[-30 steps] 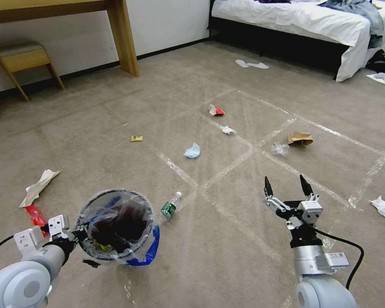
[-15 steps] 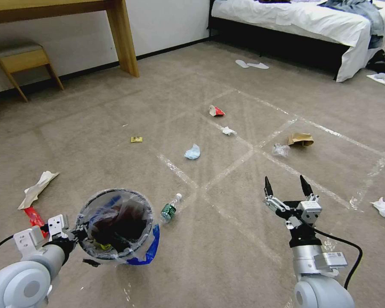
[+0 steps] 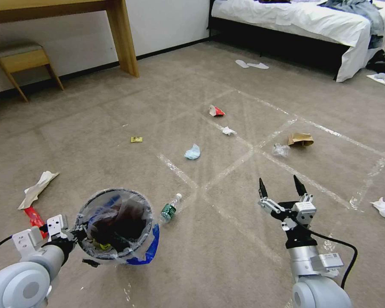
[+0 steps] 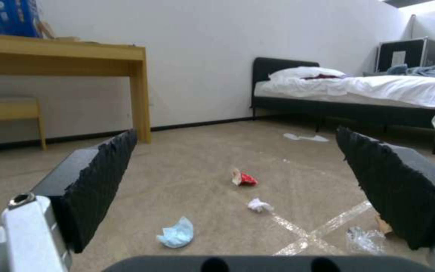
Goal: Pick up the trash bin and place the garbage on the floor into it.
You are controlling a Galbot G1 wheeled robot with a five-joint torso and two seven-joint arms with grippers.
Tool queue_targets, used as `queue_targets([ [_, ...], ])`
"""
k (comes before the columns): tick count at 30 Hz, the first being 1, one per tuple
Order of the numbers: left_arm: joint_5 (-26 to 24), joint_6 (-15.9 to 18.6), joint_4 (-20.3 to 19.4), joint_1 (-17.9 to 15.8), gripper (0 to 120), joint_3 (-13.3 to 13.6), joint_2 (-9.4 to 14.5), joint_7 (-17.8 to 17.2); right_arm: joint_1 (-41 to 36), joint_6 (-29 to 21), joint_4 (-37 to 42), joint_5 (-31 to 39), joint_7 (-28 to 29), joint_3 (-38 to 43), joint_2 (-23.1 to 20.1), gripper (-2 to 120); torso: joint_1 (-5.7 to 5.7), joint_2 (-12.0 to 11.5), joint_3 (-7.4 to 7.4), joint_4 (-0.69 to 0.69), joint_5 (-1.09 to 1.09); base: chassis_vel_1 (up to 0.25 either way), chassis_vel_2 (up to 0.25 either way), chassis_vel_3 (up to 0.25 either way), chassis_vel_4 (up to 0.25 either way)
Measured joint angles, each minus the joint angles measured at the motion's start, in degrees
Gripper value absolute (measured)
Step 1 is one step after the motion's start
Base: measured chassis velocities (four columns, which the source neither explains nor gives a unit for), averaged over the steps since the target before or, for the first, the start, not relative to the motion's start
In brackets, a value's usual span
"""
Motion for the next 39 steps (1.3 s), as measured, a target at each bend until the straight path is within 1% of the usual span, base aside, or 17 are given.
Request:
queue_targets([
  [14,0.4,0.0,0.0,-0.2,1,0.0,-0.2,0.0,0.8,-0.2,-0.7,0.7,-0.2,-1.7,-0.4,100,0.0,0.0,0.0,0.0,0.0,0.0,0.0,0.0,0.0],
  [29,0.4,0.1,1.2,0.4,1,-2.1,-0.2,0.0,2.5,-0.4,-2.5,1.4,-1.1,-2.6,-1.0,100,0.0,0.0,0.0,0.0,0.0,0.0,0.0,0.0,0.0],
  [31,0.1,0.2,1.2,0.7,1,-3.2,0.0,-0.1,2.8,-0.6,-2.2,2.1,-1.1,-2.2,-1.3,100,0.0,0.0,0.0,0.0,0.0,0.0,0.0,0.0,0.0],
  [32,0.1,0.2,1.2,0.7,1,-3.2,0.0,-0.1,2.8,-0.6,-2.2,2.1,-1.1,-2.2,-1.3,100,0.0,0.0,0.0,0.0,0.0,0.0,0.0,0.0,0.0],
  [34,-0.5,0.4,1.2,0.9,1,-4.2,0.2,-0.4,3.2,-0.8,-2.1,2.3,-1.0,-2.2,-1.2,100,0.0,0.0,0.0,0.0,0.0,0.0,0.0,0.0,0.0],
  [39,-0.7,0.6,1.4,1.0,1,-5.1,0.3,-0.6,3.7,-1.1,-2.3,2.3,-1.0,-2.5,-0.9,100,0.0,0.0,0.0,0.0,0.0,0.0,0.0,0.0,0.0],
])
